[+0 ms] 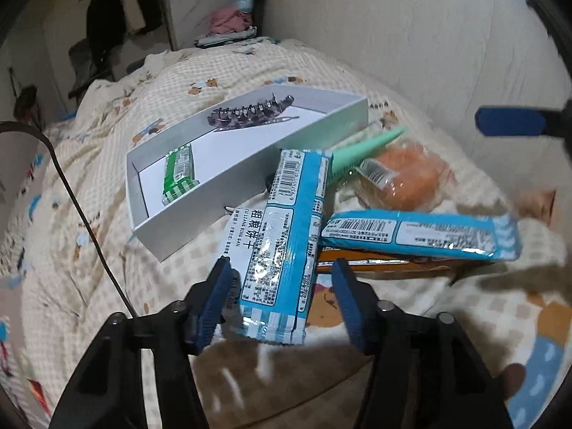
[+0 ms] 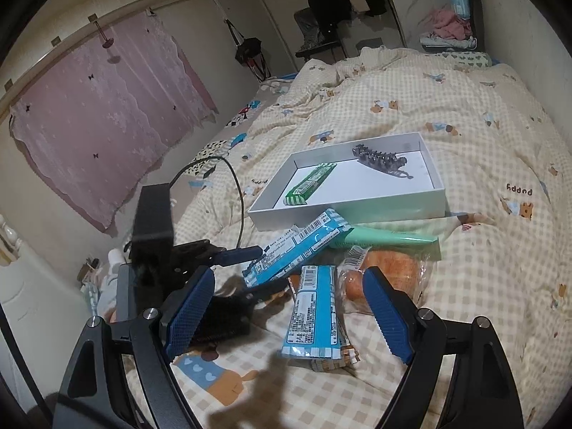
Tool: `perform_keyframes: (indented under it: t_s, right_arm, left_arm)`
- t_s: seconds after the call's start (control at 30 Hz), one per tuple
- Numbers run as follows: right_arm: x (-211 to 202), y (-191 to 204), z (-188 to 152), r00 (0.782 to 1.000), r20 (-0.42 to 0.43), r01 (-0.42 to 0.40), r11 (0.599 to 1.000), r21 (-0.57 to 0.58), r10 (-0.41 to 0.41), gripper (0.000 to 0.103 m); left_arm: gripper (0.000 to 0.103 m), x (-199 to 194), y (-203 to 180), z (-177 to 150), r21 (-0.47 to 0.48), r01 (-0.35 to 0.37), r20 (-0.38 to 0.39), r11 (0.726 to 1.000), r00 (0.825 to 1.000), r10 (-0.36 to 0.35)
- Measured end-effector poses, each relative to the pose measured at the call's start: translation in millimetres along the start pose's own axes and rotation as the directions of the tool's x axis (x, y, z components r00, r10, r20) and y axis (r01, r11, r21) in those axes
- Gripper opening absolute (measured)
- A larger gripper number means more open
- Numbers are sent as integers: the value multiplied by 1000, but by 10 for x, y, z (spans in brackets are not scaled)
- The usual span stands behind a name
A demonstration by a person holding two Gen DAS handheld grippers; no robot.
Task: Organize objects
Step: 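Lower the left tool onto the blue-and-white snack bar and grasp it, then grasp a second blue-and-white snack bar with the right tool while the left tool holds its bar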
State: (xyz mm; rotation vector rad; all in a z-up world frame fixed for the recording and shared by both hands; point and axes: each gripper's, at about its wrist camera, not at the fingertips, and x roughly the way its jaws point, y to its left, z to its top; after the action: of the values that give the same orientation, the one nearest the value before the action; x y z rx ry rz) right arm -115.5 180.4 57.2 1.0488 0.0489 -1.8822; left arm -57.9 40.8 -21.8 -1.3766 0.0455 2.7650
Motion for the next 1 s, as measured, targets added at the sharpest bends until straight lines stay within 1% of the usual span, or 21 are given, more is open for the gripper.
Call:
perform_keyframes:
  t_s: [0.03, 0.07, 0.1, 0.13, 0.27, 0.4, 0.47, 0.53, 0.63, 0.77, 0.8, 0.83, 0.9, 0.93, 0.97, 1.0]
  right_arm:
    - [2, 0, -4, 1000, 0, -3, 1000, 1, 3, 86]
    - [4, -4, -8, 1000, 2, -5, 1000, 3, 5, 86]
    - [3, -6, -13, 1000, 5, -5, 1000, 5, 5, 86]
    - [4, -14, -15, 1000, 11, -8, 1000, 8, 8, 86]
    - [-9, -52, -38, 999, 26, -22, 1000, 22, 21, 86]
    - [-13, -106, -55, 999, 33, -33, 998, 46, 32, 86]
    - [-10, -137, -68, 999, 34, -37, 998, 58, 35, 86]
    - [-7, -164, -80, 999, 34, -43, 997, 69, 41, 86]
    - [12, -218, -100, 998, 35, -58, 994, 93, 55, 86]
    - [16, -256, -97, 996, 30, -82, 991, 109, 79, 86]
    - [14, -260, -95, 996, 29, -93, 989, 111, 90, 86]
    - [11, -272, -87, 994, 26, -107, 988, 114, 105, 86]
    - [-3, -278, -63, 991, 22, -137, 985, 102, 135, 86]
    - [-21, -282, -48, 984, 28, -179, 980, 87, 177, 86]
    - [-49, -300, -25, 969, 39, -245, 967, 73, 243, 86]
    - [-71, -322, -11, 959, 51, -282, 958, 61, 279, 86]
  left_arm:
    - [64, 10, 20, -3, -11, -2, -3, 1000, 1000, 2]
    - [58, -1, 53, -21, -28, -7, -5, 1000, 1000, 6]
    - [49, -3, 80, -30, -42, -25, -5, 999, 1000, 25]
    - [44, -4, 106, -34, -54, -43, -6, 998, 999, 43]
    - [42, -50, 185, -72, -92, 0, 26, 996, 1000, 3]
    - [41, -212, 269, -129, -133, -16, 80, 991, 996, 27]
    - [40, -348, 333, -176, -162, -9, 118, 987, 993, 28]
    - [40, -466, 409, -224, -189, 7, 161, 982, 987, 24]
    - [40, -565, 511, -289, -244, 35, 236, 969, 972, 24]
    - [39, -558, 556, -349, -266, 133, 298, 955, 953, -50]
    - [39, -555, 544, -354, -259, 147, 305, 955, 950, -63]
    - [39, -557, 532, -357, -257, 145, 308, 955, 949, -61]
    - [39, -570, 508, -349, -258, 126, 309, 958, 950, -41]
    - [39, -584, 515, -353, -261, 127, 316, 957, 948, -40]
    - [39, -583, 514, -354, -267, 134, 321, 954, 946, -43]
    - [39, -585, 519, -357, -272, 141, 326, 952, 944, -46]
